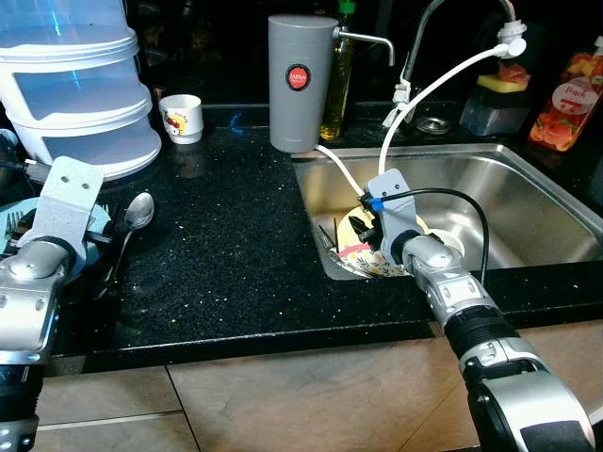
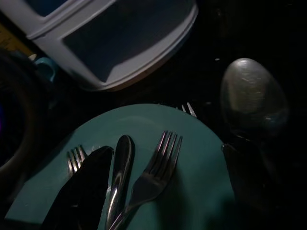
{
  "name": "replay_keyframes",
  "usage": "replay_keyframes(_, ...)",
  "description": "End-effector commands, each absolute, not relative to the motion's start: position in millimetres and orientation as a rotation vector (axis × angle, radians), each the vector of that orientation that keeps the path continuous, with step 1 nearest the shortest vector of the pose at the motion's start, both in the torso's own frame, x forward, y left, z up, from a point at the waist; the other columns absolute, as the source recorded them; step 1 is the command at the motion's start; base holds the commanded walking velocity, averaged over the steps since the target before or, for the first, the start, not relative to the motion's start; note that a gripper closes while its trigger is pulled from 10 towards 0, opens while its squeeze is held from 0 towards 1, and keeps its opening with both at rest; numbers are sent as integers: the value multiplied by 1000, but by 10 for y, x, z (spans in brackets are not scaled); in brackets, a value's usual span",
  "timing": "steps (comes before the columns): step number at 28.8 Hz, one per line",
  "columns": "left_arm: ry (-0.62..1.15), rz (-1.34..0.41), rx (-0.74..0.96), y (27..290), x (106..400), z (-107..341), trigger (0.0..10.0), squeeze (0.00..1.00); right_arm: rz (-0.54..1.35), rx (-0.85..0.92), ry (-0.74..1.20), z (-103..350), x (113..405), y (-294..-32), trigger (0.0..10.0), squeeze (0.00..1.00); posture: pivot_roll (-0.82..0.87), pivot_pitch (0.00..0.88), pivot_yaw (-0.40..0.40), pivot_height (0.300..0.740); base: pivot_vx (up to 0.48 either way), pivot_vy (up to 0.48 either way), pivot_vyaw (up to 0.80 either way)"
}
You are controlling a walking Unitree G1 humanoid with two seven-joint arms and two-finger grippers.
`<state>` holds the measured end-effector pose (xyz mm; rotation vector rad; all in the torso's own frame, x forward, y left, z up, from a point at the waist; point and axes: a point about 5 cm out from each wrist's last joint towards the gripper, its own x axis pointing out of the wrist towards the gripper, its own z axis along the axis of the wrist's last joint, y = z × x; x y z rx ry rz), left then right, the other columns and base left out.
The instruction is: Kitchen organization
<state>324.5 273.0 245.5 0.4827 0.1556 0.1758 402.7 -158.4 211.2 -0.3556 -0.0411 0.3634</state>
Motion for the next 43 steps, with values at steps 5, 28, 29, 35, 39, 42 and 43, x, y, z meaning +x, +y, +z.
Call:
replay_keyframes(5, 172, 121, 508, 2564, 3270, 2419, 10000, 0, 360, -353, -55, 2159, 4037, -1607, 10000, 0, 102, 98, 4, 740, 0, 0, 0)
replay_keyframes(28, 105, -100, 345, 1898, 3461, 2397, 10000, 0, 348, -373, -56, 2182, 4035, -1678, 10000, 0, 86, 80, 7, 740, 0, 0, 0)
replay_keyframes(29, 96, -110, 341, 1852, 3477, 2412, 10000, 0, 347, -374, -56, 2184, 4035, -1681, 10000, 0, 86, 80, 7, 740, 0, 0, 0)
replay_keyframes(35, 55, -119, 335, 1709, 3542, 2523, 10000, 0, 343, -373, -59, 2197, 4033, -1694, 10000, 0, 84, 81, 8, 740, 0, 0, 0)
replay_keyframes(39, 63, -64, 394, 1796, 3555, 2530, 10000, 0, 343, -372, -59, 2192, 4031, -1696, 10000, 0, 82, 82, 15, 740, 0, 0, 0)
replay_keyframes(42, 62, -9, 422, 1879, 3556, 2553, 10000, 0, 344, -372, -58, 2189, 4030, -1696, 10000, 0, 82, 84, 14, 740, 0, 0, 0)
replay_keyframes(43, 46, 32, 427, 1933, 3554, 2586, 10000, 0, 344, -371, -58, 2189, 4029, -1695, 10000, 0, 82, 84, 14, 740, 0, 0, 0)
